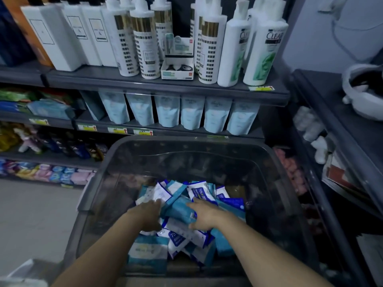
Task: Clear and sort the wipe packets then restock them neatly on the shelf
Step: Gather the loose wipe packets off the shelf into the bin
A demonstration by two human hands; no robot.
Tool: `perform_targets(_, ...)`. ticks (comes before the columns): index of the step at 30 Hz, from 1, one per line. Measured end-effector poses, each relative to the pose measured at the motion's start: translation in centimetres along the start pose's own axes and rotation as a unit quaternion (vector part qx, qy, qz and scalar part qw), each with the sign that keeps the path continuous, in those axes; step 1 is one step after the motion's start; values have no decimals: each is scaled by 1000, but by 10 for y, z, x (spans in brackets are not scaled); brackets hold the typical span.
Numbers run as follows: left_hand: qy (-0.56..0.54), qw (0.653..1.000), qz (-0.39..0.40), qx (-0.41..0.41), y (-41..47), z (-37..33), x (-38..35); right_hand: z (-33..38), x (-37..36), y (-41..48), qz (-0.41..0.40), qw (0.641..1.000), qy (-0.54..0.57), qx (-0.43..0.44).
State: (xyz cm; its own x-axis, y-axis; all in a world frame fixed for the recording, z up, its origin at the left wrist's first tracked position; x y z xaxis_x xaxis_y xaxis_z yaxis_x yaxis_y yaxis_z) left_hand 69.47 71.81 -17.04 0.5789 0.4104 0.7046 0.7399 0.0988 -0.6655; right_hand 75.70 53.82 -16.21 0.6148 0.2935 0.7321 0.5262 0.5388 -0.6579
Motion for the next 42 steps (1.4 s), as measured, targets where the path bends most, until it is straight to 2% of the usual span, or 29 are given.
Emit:
perform_targets(5, 54, 997, -52, -20, 6, 0, 9, -4, 4, -12, -76, 995, 36, -45)
perform_targets(9, 78, 990, -79, -89, 0, -16, 19, -4, 6, -35, -138, 984, 30, -108)
perform_targets(13, 111, 970, -153, -153, -21, -37, 29, 4, 2, -72, -209, 964, 9, -165)
perform_targets(18, 130, 929, -249, -239, -61, -67, 35, 15, -10, -133, -319, 915, 6, -247)
perform_targets(23, 136, 896, -283, -316, -103, -109, 30, 16, -32, -209, -403, 851, 19, -335)
perform_targets(28, 138, 855, -283, -412, -146, -164, 6, 11, -70, -289, -428, 801, 38, -417)
perform_targets(34, 157, 781, -287, -532, -207, -238, -41, 11, -127, -389, -430, 742, 53, -512)
perform_targets(42, 173, 729, -231, -621, -317, -326, -144, 27, -236, -536, -416, 665, 77, -616)
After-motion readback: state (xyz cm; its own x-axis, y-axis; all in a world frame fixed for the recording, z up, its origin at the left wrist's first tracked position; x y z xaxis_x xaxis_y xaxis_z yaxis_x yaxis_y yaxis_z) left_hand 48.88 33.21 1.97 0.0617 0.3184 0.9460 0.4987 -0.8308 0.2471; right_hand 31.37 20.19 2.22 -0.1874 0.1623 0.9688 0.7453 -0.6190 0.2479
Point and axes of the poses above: each hand's wrist, its own y-axis towards the middle knuckle, its own x-axis out of the back of the hand, z = x × y, the point moved 2 cm from there along y, towards the middle knuckle, and after that the axes turned 9 degrees about -y, right-handed, at the moved point
